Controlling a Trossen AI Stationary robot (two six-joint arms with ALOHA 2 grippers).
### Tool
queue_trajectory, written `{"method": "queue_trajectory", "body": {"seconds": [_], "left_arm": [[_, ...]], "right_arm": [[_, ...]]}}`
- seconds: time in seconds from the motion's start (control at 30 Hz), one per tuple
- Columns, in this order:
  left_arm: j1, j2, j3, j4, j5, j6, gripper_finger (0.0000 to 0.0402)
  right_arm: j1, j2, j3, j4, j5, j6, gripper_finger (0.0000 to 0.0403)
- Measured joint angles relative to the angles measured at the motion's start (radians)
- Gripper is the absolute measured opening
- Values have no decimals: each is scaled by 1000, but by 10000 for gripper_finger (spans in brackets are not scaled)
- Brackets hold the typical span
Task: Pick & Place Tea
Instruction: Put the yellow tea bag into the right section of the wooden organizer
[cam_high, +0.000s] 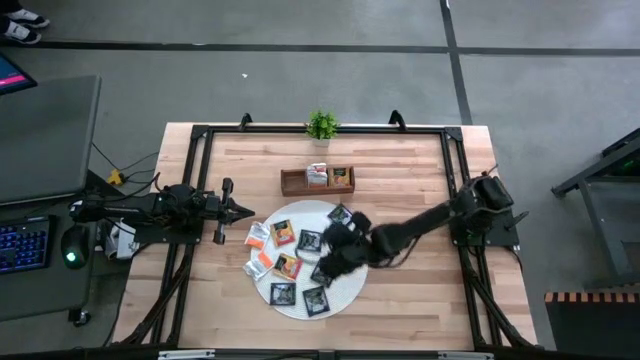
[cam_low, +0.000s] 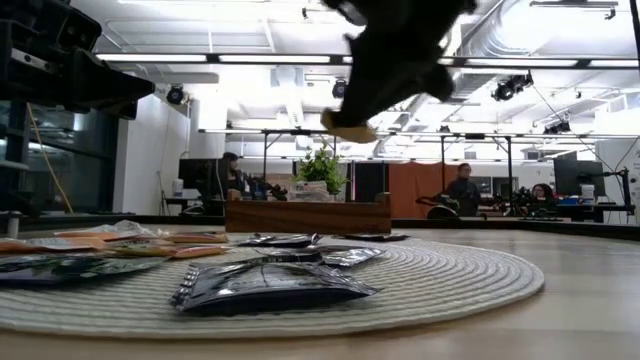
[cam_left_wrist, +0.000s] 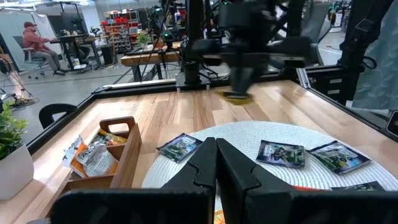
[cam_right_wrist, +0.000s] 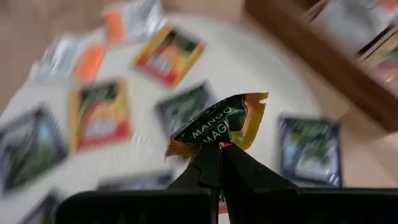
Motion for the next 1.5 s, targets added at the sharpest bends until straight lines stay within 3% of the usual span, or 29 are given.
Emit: {"method": "queue_trajectory", "body": {"seconds": [0.3,0.77,1.5], "left_arm": [[0,0,0,0,0,0,1],[0,0,0,0,0,0,1],[0,0,0,0,0,0,1]], "right_arm": [[-191,-3,0,-11,17,-41,1],[-454,4,0,3,-35,111,1],[-542,90,0,-25,-108,194,0]]}}
